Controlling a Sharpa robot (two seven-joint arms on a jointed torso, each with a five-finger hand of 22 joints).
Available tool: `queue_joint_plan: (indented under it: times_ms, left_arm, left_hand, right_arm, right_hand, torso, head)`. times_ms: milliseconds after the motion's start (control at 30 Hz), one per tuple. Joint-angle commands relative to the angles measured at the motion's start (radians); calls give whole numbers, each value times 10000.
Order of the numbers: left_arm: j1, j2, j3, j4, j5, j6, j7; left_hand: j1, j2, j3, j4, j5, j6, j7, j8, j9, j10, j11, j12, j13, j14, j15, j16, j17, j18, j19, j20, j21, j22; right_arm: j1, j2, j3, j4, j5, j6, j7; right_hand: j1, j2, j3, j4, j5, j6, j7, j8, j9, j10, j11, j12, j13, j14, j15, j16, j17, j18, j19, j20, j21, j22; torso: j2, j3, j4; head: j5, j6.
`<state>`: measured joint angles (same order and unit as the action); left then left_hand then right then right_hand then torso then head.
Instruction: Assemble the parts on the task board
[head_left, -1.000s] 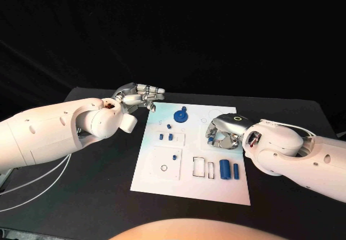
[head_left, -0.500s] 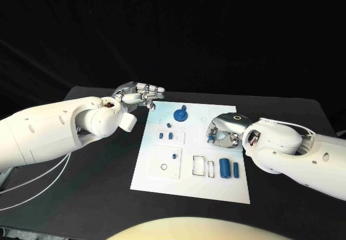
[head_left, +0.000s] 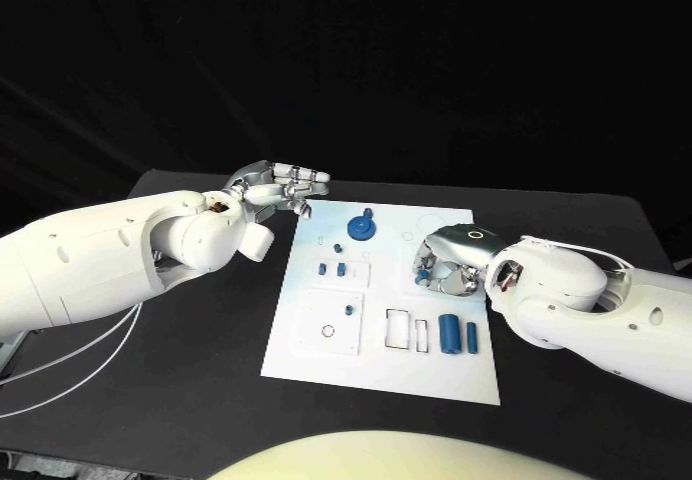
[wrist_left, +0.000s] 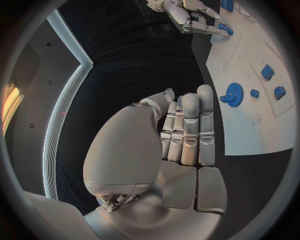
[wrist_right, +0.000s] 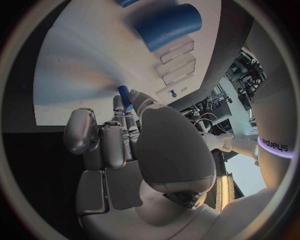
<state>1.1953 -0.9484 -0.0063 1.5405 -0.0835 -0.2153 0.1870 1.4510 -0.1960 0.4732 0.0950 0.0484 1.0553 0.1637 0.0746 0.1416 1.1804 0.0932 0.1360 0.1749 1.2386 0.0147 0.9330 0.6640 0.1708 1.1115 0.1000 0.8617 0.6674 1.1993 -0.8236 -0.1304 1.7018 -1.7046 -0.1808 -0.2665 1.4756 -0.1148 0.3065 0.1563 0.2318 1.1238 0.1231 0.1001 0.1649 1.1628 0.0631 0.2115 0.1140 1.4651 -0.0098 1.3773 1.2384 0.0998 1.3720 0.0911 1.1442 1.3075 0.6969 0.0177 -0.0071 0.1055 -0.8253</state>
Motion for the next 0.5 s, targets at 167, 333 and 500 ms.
queue_joint_plan:
  times_ms: [167,333,500]
  left_arm:
    - [8,25,6,-9,-53,133,45]
    - [7,46,5,-25,-54,131,50]
    - [4,81,5,-40,-54,140,59]
  left_hand:
    - [25,82,-44,-37,2,-44,45,-21,-9,-70,17,46,12,-86,-2,-52,-9,125,-44,17,-39,-10]
    - [25,82,-44,-37,2,-44,45,-21,-9,-70,17,46,12,-86,-2,-52,-9,125,-44,17,-39,-10]
    - [25,82,-44,-37,2,-44,45,-21,-9,-70,17,46,12,-86,-2,-52,-9,125,-44,17,-39,-10]
  right_arm:
    - [76,-286,82,531,-80,-691,-31]
    - [303,-537,139,1067,76,-847,-28]
    - [394,-543,165,1614,232,-955,34]
  right_hand:
    - [147,-2,132,-36,-103,109,16,64,29,97,-21,33,1,414,-59,38,-7,-115,77,0,66,631]
    - [165,-15,154,-57,-114,111,20,62,31,100,-20,26,-4,415,-60,42,-2,-125,99,-3,115,658]
    - [179,-22,172,-74,-109,112,26,60,33,103,-19,19,-8,420,-60,55,20,-136,124,-5,168,686]
  torso:
    - [-26,-1,-13]
    - [-21,-11,-11]
    - [-15,-3,-4]
  head:
    - [29,-7]
    - [33,17]
    - [79,30]
